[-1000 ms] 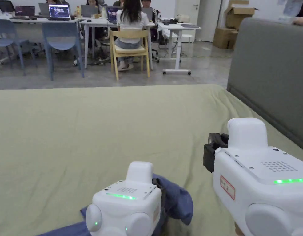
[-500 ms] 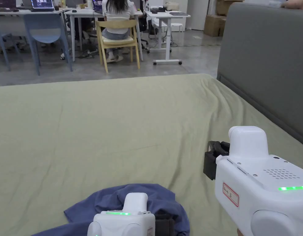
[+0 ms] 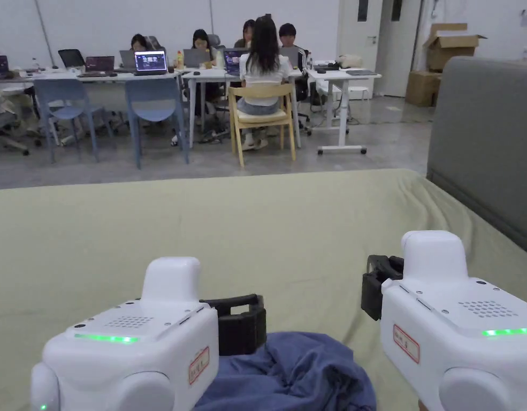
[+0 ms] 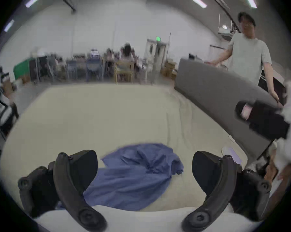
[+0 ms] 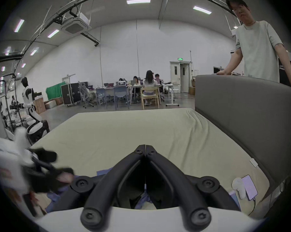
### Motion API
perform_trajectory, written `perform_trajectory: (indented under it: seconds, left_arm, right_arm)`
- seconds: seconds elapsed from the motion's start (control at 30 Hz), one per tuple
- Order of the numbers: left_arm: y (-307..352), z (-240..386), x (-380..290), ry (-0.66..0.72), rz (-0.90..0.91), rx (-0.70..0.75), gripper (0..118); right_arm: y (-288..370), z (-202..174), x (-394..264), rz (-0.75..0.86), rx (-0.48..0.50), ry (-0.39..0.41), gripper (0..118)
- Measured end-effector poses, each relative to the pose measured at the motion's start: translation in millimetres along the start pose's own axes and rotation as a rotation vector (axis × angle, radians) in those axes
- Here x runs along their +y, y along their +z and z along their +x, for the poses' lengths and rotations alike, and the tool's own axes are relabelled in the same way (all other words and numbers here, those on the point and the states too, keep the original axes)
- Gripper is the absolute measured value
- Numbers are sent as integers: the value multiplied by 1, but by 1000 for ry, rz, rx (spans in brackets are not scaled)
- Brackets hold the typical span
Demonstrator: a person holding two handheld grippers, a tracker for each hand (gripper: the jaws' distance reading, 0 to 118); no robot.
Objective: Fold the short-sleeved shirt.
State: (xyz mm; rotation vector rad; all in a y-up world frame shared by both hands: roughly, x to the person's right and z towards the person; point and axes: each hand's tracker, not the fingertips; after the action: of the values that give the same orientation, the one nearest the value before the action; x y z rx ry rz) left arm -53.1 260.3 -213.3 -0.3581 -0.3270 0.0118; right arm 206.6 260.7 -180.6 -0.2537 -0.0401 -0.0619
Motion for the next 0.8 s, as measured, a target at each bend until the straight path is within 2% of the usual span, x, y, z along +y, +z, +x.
perform_trajectory:
  seconds: [0.17, 0.27, 0.43, 0.47, 0.5, 0.53, 0.57, 0.67, 0.8]
  left_arm:
    - [80, -13, 4, -112, 211, 241, 118]
    - [114, -23, -4, -124, 262, 353, 118]
    - [144, -38, -22, -49, 263, 397, 115]
    - [146, -39, -23, -49, 256, 406, 99]
    - [148, -40, -26, -57, 268, 423, 64]
    - [146, -41, -28, -63, 279, 463, 14]
    - [144, -41, -30, -78, 253, 476, 0]
    - [139, -42, -32, -88, 240, 474, 0]
    - [128, -50, -32, -34, 203, 423, 0]
  right_arm:
    - [25, -18, 0, 22, 40, 20, 2]
    - [40, -23, 0, 53, 53, 15, 2]
    - [52, -28, 0, 66, 67, 6, 2]
    - [54, -29, -1, 71, 71, 8, 2]
    - [56, -31, -2, 80, 70, 12, 2]
    - [58, -33, -3, 89, 68, 19, 2]
    - [60, -34, -5, 98, 64, 28, 2]
    - [62, -37, -9, 106, 48, 49, 2]
    - [54, -39, -10, 89, 52, 54, 2]
